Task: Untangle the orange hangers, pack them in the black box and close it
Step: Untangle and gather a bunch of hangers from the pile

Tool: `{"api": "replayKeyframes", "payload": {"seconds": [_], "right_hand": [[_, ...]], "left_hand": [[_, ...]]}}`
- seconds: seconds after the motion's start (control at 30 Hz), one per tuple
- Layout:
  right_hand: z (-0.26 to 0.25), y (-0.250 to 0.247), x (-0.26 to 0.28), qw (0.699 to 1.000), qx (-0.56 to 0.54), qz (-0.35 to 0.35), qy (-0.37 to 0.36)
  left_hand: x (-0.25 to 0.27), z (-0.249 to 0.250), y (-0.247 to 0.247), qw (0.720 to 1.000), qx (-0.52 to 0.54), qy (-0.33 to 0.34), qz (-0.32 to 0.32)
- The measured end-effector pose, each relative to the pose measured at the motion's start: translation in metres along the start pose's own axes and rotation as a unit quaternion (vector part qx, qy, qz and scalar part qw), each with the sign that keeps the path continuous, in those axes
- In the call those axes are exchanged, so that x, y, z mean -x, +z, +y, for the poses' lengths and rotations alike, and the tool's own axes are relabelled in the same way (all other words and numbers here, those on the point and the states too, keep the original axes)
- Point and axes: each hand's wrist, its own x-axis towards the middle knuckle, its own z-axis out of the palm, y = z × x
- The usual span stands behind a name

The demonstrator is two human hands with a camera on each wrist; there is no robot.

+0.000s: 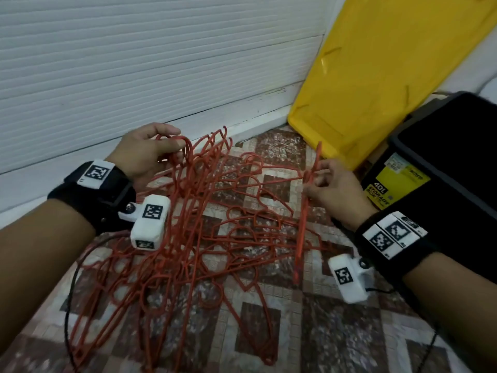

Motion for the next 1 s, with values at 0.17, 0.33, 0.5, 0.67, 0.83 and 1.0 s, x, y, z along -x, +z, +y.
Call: {"api": "replayKeyframes", "payload": {"seconds": [0.17,0.33,0.5,0.67,0.83,1.0], "right_hand": [[0.023,0.016,0.026,0.997,0.055,-0.053,0.024],[0.085,0.017,0.053,0.990,0.119,-0.062,0.048],[0.096,0.005,0.060,0.949,0.280,-0.136,-0.058],[0.060,0.006,0.058,0.946,0.274,-0.109,-0.136],[-0.010,0.003,0.037,0.971,0.159,-0.013,-0.176],[-0.032,-0.009,0.003,0.976,0.142,0.008,-0.166]], "left_hand": [[-0.001,-0.006,0.007,0.999,-0.040,0.007,0.005],[0.002,-0.014,0.019,0.998,-0.061,0.001,0.005],[0.002,-0.017,0.026,0.996,-0.089,0.016,-0.020],[0.000,-0.018,0.036,0.993,-0.104,0.031,-0.052],[-0.004,-0.010,0.035,0.993,-0.098,0.049,-0.048],[-0.022,0.004,-0.009,0.990,-0.111,0.081,0.030]]}}
